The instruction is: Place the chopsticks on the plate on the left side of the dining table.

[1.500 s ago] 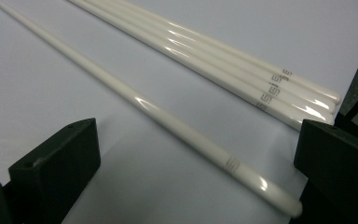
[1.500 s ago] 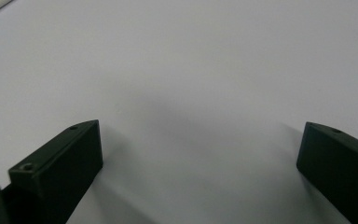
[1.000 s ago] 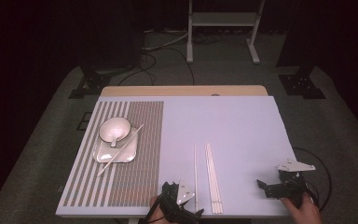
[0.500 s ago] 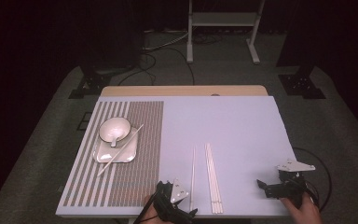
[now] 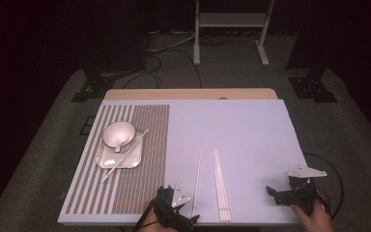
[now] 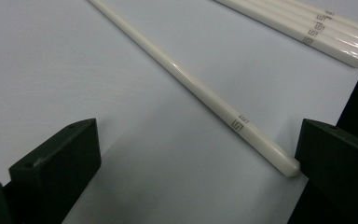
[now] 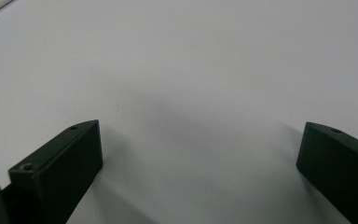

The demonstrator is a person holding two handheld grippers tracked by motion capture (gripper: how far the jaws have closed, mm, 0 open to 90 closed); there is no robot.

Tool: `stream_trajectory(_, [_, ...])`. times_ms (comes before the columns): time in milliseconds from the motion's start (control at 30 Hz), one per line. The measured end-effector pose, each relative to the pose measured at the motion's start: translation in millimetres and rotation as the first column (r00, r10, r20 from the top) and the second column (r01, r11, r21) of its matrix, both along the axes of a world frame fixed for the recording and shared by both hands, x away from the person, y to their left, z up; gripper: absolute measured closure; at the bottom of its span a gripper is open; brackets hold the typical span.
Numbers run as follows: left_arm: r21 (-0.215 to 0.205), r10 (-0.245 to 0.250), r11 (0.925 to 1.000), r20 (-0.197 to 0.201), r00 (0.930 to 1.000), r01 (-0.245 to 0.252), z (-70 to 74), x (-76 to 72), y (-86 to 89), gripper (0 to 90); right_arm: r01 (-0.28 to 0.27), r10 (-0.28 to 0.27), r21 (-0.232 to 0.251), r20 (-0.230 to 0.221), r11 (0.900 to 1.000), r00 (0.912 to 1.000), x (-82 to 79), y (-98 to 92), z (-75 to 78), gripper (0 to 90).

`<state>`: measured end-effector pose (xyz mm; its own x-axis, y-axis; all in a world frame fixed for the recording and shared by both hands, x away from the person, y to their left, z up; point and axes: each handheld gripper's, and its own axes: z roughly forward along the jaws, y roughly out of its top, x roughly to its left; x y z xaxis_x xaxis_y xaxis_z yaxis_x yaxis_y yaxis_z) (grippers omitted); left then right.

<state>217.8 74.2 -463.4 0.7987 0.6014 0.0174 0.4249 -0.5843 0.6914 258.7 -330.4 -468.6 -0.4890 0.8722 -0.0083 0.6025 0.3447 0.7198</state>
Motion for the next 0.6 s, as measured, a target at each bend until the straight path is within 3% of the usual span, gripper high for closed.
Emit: stream_trajectory(600, [0.01,0.043,0.999,-0.006,0.999,-0.043,1.7,8.9,27.0,0.0,0.0,0.0,0.0,0.0,1.0,1.0,0.0,0.0,0.0,0.0])
